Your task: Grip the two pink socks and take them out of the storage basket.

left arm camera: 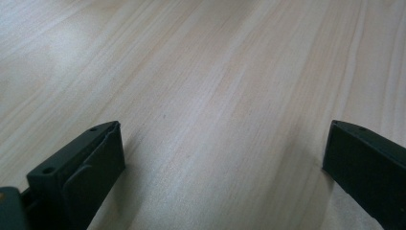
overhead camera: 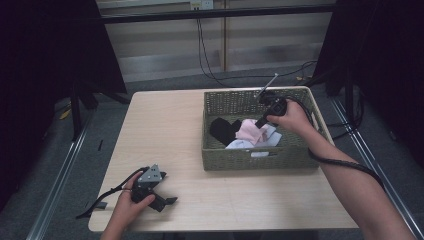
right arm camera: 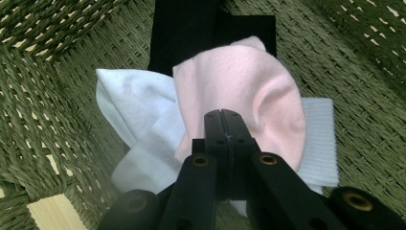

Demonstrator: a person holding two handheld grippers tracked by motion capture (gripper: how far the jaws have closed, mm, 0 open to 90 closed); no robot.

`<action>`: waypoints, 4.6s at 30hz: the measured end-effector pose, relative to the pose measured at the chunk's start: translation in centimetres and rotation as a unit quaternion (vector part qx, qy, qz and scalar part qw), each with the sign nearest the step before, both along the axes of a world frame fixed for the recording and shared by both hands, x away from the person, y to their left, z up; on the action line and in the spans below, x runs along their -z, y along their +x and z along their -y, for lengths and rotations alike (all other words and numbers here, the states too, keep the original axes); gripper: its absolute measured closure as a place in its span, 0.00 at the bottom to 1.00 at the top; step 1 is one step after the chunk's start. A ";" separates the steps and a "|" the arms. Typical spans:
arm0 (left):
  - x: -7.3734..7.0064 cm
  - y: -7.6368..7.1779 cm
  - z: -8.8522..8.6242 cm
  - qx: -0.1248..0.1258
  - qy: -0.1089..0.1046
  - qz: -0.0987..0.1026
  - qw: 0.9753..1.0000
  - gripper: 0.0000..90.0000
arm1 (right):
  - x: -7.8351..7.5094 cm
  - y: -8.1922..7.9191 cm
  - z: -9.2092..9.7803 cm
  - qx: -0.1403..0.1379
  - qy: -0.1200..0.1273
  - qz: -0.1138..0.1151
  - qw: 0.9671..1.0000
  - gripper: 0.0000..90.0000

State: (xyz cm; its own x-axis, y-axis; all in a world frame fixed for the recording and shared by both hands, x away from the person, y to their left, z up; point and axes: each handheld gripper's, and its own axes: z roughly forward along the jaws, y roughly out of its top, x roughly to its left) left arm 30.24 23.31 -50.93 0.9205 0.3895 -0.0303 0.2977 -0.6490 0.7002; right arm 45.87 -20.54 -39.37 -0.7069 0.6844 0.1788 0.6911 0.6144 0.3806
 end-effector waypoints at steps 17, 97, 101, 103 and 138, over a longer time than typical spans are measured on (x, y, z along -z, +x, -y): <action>0.1 0.0 0.0 0.001 -0.004 0.002 1.000 0.00 | 0.9 0.5 -0.9 0.011 -0.003 0.004 1.000 0.99; 0.0 0.0 0.0 0.002 -0.001 0.001 1.000 0.00 | -16.1 -6.5 3.0 -0.038 0.061 0.028 0.997 1.00; 0.0 0.0 0.0 0.003 -0.002 0.001 1.000 0.00 | -16.6 -7.3 2.9 -0.052 0.062 0.030 0.996 1.00; 0.0 0.0 0.0 0.003 0.000 0.001 1.000 0.00 | -16.8 -7.7 2.8 -0.057 0.063 0.028 0.996 1.00; 0.0 0.0 0.0 0.002 -0.001 0.002 1.000 0.00 | -11.1 -10.8 0.2 -0.106 0.071 0.015 0.992 0.72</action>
State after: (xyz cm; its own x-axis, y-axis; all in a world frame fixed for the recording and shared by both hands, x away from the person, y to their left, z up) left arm 30.20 23.33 -50.95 0.9222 0.3857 -0.0282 0.2927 -0.6484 0.7028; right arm 35.09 -20.73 -28.26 -0.8391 0.4885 0.2395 0.5385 0.6834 0.4929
